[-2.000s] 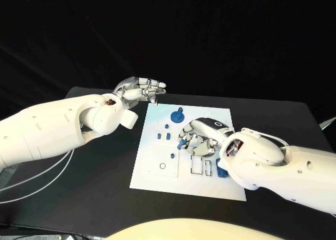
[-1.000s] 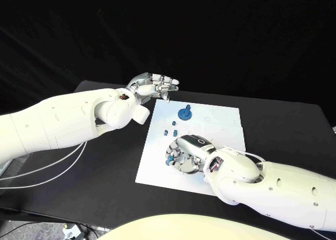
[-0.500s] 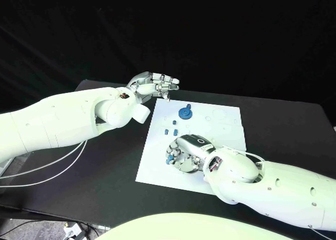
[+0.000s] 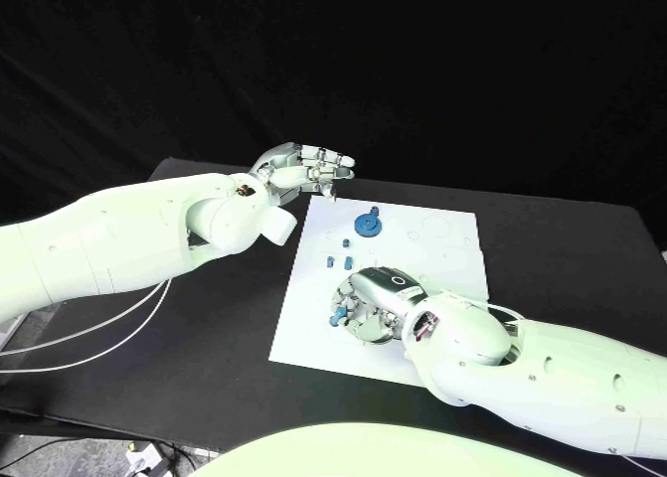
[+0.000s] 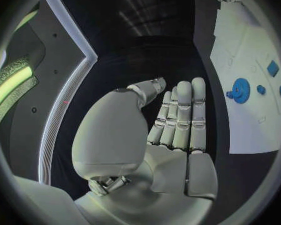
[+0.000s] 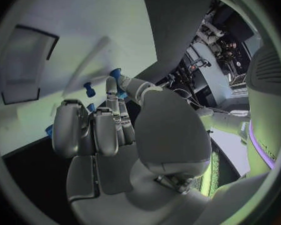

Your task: Assemble the parts on the task board

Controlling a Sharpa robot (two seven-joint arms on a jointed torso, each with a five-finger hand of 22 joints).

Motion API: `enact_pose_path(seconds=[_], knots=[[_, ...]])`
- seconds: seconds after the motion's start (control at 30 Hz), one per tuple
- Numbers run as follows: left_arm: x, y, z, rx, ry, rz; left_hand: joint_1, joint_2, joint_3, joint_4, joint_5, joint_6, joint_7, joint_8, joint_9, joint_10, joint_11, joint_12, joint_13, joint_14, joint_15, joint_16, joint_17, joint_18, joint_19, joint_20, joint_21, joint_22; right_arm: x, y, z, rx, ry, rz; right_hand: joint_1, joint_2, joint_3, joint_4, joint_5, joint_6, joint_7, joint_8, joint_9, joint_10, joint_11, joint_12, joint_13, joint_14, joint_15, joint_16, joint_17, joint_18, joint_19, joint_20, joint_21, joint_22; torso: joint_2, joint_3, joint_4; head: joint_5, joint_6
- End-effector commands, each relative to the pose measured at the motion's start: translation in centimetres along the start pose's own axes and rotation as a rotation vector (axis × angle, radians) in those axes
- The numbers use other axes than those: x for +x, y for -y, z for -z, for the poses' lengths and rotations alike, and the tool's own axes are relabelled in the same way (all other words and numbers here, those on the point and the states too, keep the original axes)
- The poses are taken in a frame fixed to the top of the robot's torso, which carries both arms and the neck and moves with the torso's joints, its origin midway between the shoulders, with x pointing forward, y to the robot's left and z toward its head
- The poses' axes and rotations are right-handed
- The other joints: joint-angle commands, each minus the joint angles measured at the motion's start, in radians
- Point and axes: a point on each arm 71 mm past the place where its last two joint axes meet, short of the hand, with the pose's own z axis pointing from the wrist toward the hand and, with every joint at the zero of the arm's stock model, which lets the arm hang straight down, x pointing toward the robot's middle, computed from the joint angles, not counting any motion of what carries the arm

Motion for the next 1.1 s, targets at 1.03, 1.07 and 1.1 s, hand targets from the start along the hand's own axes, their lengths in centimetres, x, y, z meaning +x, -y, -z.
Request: enact_pose_path(seconds=[1.03,1.07,1.1], knots=[[0.12,0.10,0.12,-0.001,-0.021,0.008,-0.008,0.001,-0.007,0.001,0.003,-0.008,0.009,0.009,-0.002,-0.013,0.001,0.005,0.000,-0.008,0.004,0.006,-0.002,0.007,0.000,0.007,-0.005,-0.002,0.59,-0.57,-0.25,-0.012,-0.042,0.030,-0.073,-0.071,-0.005,0.000,0.003,-0.152,0.011,-0.080,0.025,0.002,-0.002,-0.037,0.028,0.043,-0.005,0.004,-0.008,-0.005,0.037,-0.005,-0.010,0.102,0.000,0.0011,-0.0012,-0.005,-0.001],[0.12,0.10,0.12,-0.001,-0.021,0.008,-0.008,0.001,-0.007,0.001,0.003,-0.008,0.009,0.009,-0.002,-0.013,0.001,0.005,0.000,-0.008,0.004,0.006,-0.002,0.007,0.000,0.007,-0.005,-0.002,0.54,-0.59,-0.17,-0.014,-0.036,0.027,-0.075,-0.075,-0.006,0.001,0.003,-0.169,0.011,-0.089,0.022,0.002,-0.002,-0.038,0.031,0.043,-0.005,0.004,-0.009,-0.005,0.037,-0.006,-0.011,0.102,0.000,0.0013,-0.0012,-0.006,-0.001],[0.10,0.11,0.13,0.000,-0.020,0.008,-0.008,0.001,-0.007,0.001,0.003,-0.008,0.009,0.009,-0.002,-0.013,0.001,0.005,0.000,-0.008,0.004,0.006,-0.002,0.007,0.000,0.007,-0.005,-0.002,0.47,-0.59,-0.01,-0.016,-0.029,0.023,-0.078,-0.080,-0.007,0.002,0.002,-0.183,0.012,-0.098,0.019,-0.001,-0.001,-0.041,0.033,0.043,-0.005,0.004,-0.009,-0.005,0.037,-0.006,-0.012,0.102,0.000,0.0014,-0.0010,-0.006,0.000]])
